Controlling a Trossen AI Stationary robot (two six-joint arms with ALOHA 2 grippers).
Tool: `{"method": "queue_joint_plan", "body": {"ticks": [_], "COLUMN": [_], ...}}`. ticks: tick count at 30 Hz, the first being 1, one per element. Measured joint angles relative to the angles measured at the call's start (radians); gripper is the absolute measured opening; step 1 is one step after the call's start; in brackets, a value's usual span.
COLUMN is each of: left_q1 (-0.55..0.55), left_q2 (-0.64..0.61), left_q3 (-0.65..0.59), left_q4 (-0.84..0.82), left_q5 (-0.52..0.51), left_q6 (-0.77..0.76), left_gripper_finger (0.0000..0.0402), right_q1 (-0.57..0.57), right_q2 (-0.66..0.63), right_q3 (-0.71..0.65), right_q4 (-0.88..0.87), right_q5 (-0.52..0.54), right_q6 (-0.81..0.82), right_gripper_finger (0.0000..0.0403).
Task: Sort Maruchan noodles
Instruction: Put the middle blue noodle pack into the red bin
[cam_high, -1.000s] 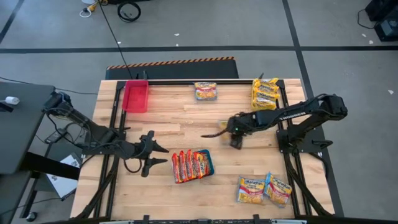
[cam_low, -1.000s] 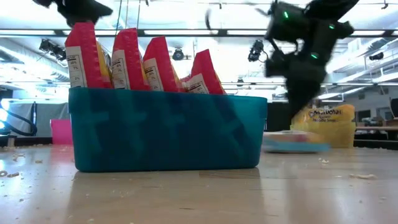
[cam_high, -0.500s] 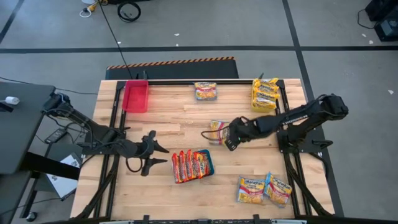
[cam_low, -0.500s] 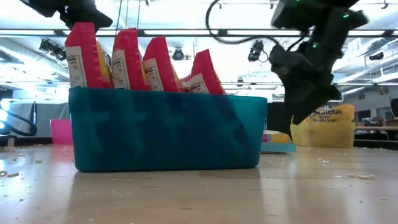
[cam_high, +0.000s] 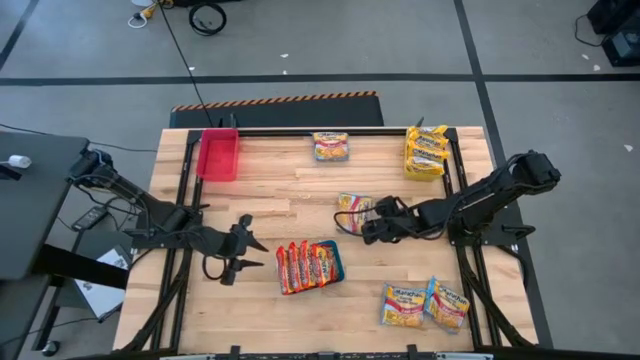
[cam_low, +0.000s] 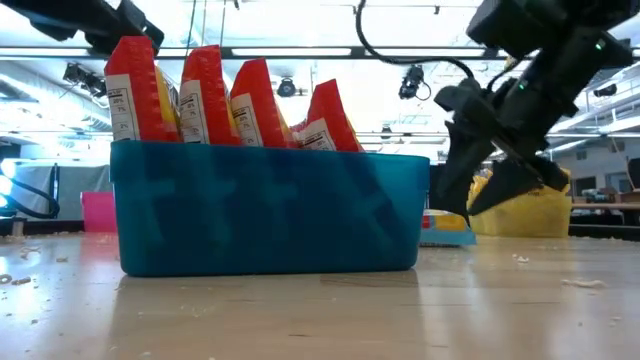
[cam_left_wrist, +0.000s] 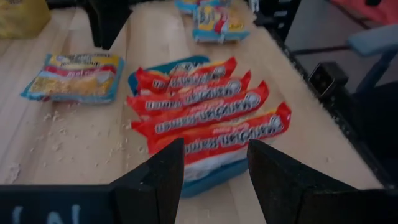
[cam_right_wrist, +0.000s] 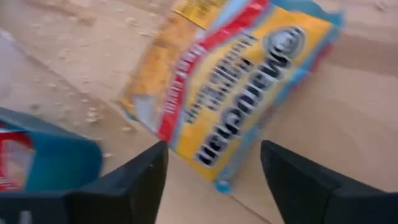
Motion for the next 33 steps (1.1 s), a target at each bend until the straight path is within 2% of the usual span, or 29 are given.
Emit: {"method": "queue_joint_plan", "body": {"ticks": [3,7,10,16,19,22,25,31,33], "left_q1": [0.000,0.000,0.000,0.017,0.058,0.122,0.190,0.321,0.364], "left_q2": [0.000,0.000,-0.002,-0.076,-0.127,-0.148,-0.146,-0.115,-0.097], "left_q3": [0.000,0.000,0.000,0.050,0.051,0.052,0.045,0.020,0.021], "left_q4": [-0.031,-0.034,-0.037,-0.190,-0.147,-0.137,-0.143,-0.119,-0.111], "left_q5": [0.000,0.000,0.000,-0.040,-0.086,-0.052,0.010,0.037,0.055], "left_q6": [0.000,0.021,0.039,0.051,0.097,0.094,0.066,0.030,0.012], "left_gripper_finger": [0.0178,0.0178,0.0178,0.0179,0.0179,0.0181,0.0196,0.0253,0.0271], "right_q1": [0.000,-0.011,-0.021,-0.027,-0.028,-0.034,-0.048,-0.072,-0.074], "right_q2": [0.000,0.000,0.016,0.137,0.200,0.232,0.249,0.230,0.223], "right_q3": [-0.032,-0.089,-0.120,-0.129,-0.125,-0.102,-0.071,0.051,0.122], "right_q4": [0.011,0.135,0.225,0.379,0.492,0.490,0.477,0.365,0.283], "right_q5": [0.011,0.013,0.014,-0.028,-0.004,0.026,0.039,0.047,0.072], "right_q6": [0.065,0.090,0.090,0.072,-0.019,-0.163,-0.336,-0.737,-0.909], "right_gripper_finger": [0.0290,0.0300,0.0294,0.0276,0.0260,0.0225,0.0171,0.0035,0.0011]}}
